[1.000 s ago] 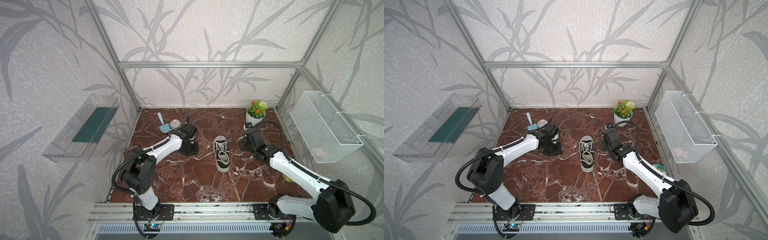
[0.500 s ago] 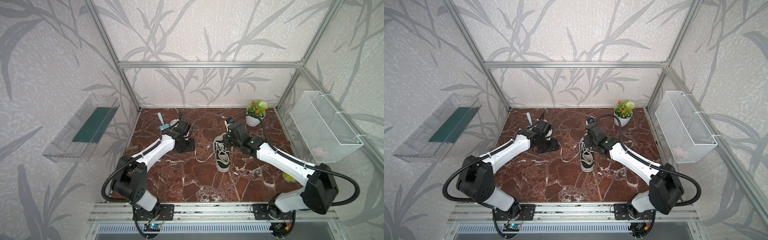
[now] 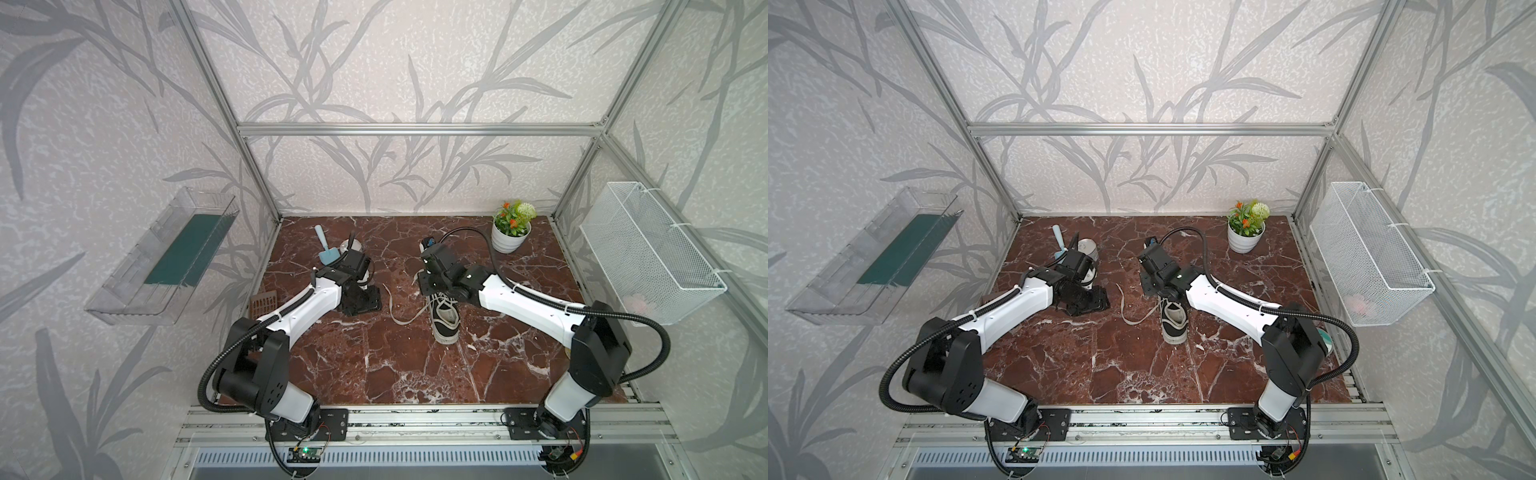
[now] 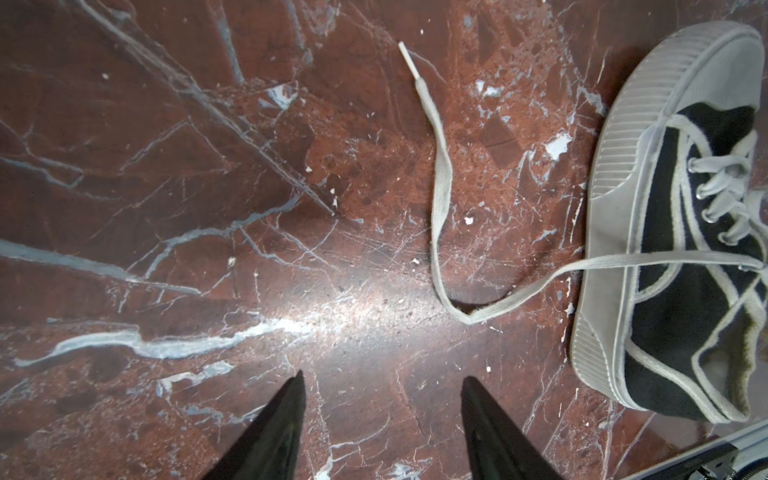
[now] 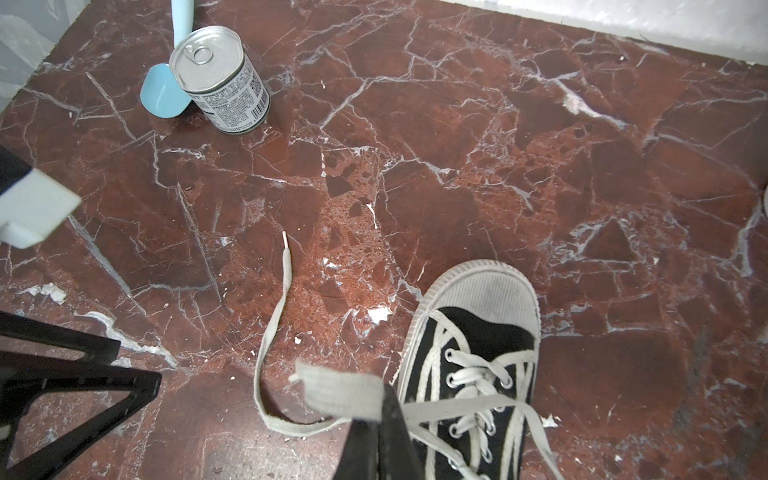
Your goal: Tie the shoes
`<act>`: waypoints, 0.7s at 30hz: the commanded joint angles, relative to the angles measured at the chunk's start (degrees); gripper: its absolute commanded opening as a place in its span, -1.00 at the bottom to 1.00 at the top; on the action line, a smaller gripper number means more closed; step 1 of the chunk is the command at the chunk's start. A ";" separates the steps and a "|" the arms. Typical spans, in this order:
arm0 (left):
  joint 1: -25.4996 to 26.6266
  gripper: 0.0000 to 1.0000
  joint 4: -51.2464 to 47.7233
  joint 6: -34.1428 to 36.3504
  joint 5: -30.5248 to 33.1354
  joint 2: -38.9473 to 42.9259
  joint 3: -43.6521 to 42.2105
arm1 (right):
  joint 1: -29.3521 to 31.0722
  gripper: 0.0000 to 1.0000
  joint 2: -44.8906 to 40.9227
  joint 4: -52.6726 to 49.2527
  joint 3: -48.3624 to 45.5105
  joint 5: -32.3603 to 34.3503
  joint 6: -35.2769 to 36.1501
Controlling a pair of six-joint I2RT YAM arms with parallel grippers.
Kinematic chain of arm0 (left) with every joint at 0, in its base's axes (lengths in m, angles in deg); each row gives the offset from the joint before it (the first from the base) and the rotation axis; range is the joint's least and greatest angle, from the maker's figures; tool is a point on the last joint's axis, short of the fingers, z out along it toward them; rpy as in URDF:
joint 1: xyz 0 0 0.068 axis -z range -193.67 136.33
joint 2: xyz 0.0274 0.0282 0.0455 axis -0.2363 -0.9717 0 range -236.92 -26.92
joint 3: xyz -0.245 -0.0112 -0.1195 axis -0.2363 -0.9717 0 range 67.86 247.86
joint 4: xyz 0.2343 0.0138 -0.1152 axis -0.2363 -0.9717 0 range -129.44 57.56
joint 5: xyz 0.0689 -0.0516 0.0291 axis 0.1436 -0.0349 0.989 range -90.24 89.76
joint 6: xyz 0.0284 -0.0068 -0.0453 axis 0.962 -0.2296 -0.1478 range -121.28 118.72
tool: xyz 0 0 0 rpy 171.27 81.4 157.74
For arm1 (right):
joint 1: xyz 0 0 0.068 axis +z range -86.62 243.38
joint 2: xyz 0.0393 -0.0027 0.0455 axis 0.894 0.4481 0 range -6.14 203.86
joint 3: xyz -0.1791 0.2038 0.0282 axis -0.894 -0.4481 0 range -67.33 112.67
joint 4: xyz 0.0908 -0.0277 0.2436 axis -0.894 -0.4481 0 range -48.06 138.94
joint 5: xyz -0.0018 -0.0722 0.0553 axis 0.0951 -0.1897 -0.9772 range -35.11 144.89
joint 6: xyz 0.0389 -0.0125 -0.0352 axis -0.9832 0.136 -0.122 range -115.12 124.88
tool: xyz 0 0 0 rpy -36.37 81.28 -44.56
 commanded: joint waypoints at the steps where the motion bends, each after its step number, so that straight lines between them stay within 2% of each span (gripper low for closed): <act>1: -0.97 0.25 1.16 0.85 -1.32 2.26 -1.32 | 0.41 -1.00 2.28 -1.98 2.37 -0.18 -2.46; 13: -1.77 0.25 2.08 1.03 -2.82 3.11 -3.49 | 0.23 -1.00 11.55 -5.59 9.69 -2.51 -6.58; 21: -1.86 0.25 2.58 0.50 -3.87 3.16 -3.78 | -1.74 -1.00 18.84 -13.87 18.98 -3.65 -5.94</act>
